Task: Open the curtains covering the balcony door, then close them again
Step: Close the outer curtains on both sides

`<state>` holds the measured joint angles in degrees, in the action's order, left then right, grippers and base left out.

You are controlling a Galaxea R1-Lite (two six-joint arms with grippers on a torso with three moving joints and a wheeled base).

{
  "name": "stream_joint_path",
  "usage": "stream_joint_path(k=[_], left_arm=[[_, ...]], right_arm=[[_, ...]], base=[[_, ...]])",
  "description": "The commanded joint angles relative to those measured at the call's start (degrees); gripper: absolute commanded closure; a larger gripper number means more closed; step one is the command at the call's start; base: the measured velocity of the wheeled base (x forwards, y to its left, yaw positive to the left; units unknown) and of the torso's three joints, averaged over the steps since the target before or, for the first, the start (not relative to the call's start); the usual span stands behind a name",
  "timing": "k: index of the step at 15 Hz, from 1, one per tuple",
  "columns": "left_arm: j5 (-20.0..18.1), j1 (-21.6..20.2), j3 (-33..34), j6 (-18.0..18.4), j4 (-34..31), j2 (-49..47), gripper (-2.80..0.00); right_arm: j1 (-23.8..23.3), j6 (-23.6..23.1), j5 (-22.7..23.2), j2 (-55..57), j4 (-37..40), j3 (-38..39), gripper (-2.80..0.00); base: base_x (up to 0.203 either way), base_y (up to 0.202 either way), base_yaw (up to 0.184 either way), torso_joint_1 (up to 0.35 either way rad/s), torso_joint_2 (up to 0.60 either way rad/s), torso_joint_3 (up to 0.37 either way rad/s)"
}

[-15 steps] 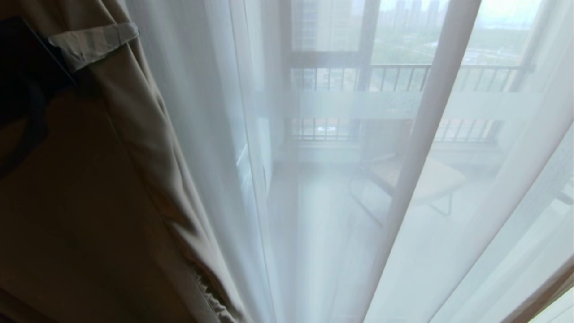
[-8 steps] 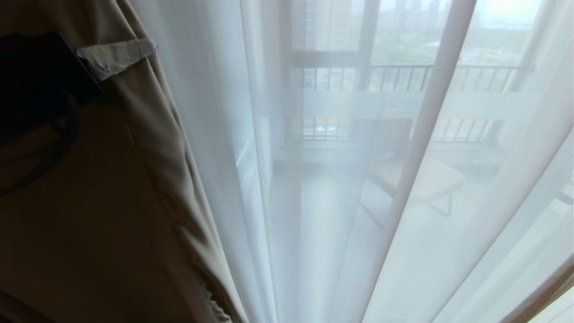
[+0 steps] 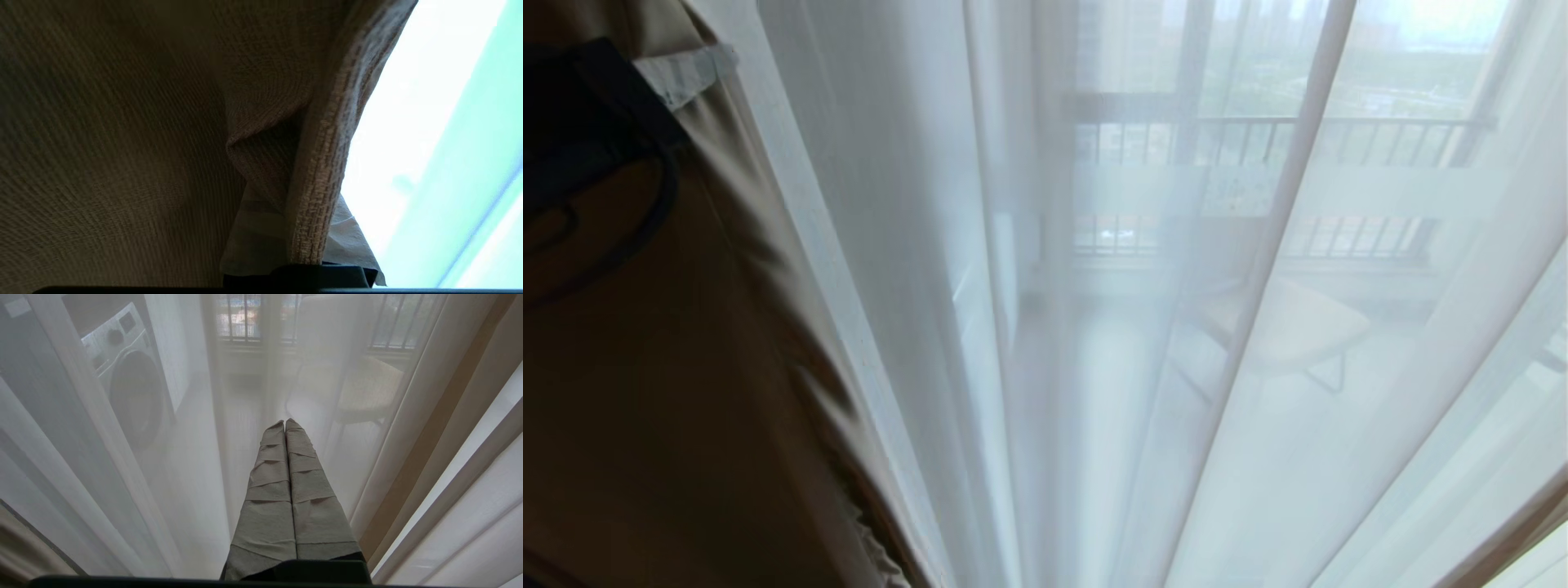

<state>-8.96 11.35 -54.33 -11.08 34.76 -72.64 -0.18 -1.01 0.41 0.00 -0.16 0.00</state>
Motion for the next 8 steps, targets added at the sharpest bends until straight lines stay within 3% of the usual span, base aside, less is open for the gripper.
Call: stream_joint_path(k=[1, 8], left_arm=[[0.07, -3.25, -1.83, 1.37, 0.37, -0.76, 0.0], [0.08, -7.97, -4.11, 2.47, 0.75, -1.54, 0.0]], right_arm=[[0.01, -0.04, 0.02, 0.0, -0.02, 0.0, 0.0], [0.01, -0.04, 0.02, 0.0, -0.02, 0.0, 0.0]], base=[[0.0, 0.0, 0.0, 0.0, 0.0, 0.0], [0.0, 0.0, 0.0, 0.0, 0.0, 0.0]])
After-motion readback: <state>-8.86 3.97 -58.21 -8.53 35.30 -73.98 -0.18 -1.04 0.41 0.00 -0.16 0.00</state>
